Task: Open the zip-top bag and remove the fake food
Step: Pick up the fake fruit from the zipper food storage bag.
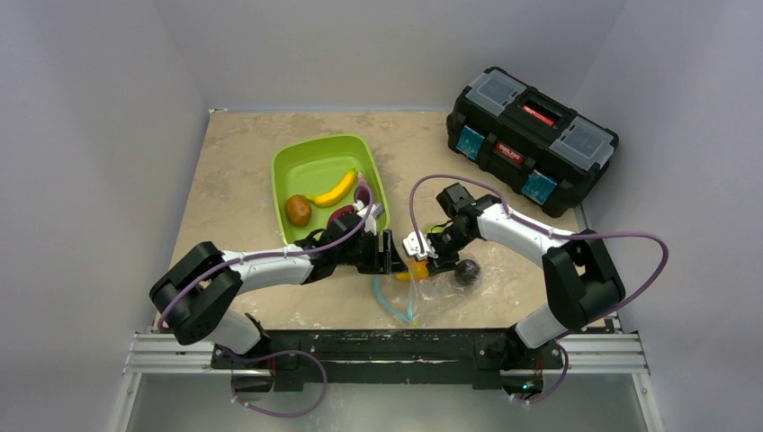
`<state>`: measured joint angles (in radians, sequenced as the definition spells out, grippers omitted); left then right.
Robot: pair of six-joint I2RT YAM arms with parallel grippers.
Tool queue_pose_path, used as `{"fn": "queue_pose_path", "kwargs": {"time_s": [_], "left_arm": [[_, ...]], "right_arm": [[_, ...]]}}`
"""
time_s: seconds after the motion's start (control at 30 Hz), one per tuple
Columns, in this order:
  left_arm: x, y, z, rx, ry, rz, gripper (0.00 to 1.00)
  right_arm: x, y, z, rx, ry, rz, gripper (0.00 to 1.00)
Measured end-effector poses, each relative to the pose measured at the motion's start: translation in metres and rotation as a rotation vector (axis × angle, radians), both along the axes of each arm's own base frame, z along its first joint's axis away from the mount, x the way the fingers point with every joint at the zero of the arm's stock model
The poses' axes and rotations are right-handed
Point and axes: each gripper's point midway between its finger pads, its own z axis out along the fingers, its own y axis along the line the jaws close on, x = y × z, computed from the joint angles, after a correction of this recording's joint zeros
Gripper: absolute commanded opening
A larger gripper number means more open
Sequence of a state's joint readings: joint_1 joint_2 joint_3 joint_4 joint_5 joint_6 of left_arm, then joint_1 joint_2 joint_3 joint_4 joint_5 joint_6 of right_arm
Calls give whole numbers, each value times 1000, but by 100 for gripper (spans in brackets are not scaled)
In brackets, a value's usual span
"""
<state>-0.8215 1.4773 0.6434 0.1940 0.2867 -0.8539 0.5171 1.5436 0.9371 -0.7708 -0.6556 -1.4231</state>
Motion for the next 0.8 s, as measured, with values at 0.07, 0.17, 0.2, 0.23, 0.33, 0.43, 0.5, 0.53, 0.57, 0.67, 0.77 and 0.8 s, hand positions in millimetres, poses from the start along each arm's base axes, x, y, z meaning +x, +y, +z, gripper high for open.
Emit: {"fn": "queue_pose_path", "kwargs": {"time_s": [0.07, 0.17, 0.2, 0.23, 0.33, 0.43, 0.5, 0.53, 0.57, 0.67, 0.77, 0.8], "left_arm": [[0, 0, 0, 1, 3, 7, 66], [0, 1, -2, -4, 21, 22, 69], [0, 1, -3, -5, 26, 26, 69], [-1, 1, -4, -6, 32, 29, 69], [-1, -3, -4, -20, 31, 22, 69], [-2, -7, -4, -36, 27, 2, 68], [-2, -9, -4, -40, 22, -9, 67], [-3, -9, -5, -39, 20, -18, 67], [-3, -9, -7, -38, 19, -24, 66], [-3, -10, -13, -25, 18, -43, 58], [-5, -9, -24, -2, 42, -48, 55], [-7, -7, -28, 9, 54, -48, 55]], "right_arm": [[0, 0, 0, 0, 5, -7, 30], [0, 1, 0, 1, 12, -16, 29], [0, 1, 0, 3, 14, -18, 30], [0, 2, 0, 5, 17, -20, 30], [0, 2, 0, 8, 24, -26, 34], [0, 3, 0, 8, 26, -31, 39], [-1, 3, 0, 8, 28, -32, 40], [-1, 3, 0, 8, 28, -32, 39], [-1, 3, 0, 8, 28, -32, 39], [-1, 3, 0, 9, 30, -31, 36], [-2, 3, 0, 11, 33, -31, 36], [-2, 3, 0, 11, 33, -30, 36]]}}
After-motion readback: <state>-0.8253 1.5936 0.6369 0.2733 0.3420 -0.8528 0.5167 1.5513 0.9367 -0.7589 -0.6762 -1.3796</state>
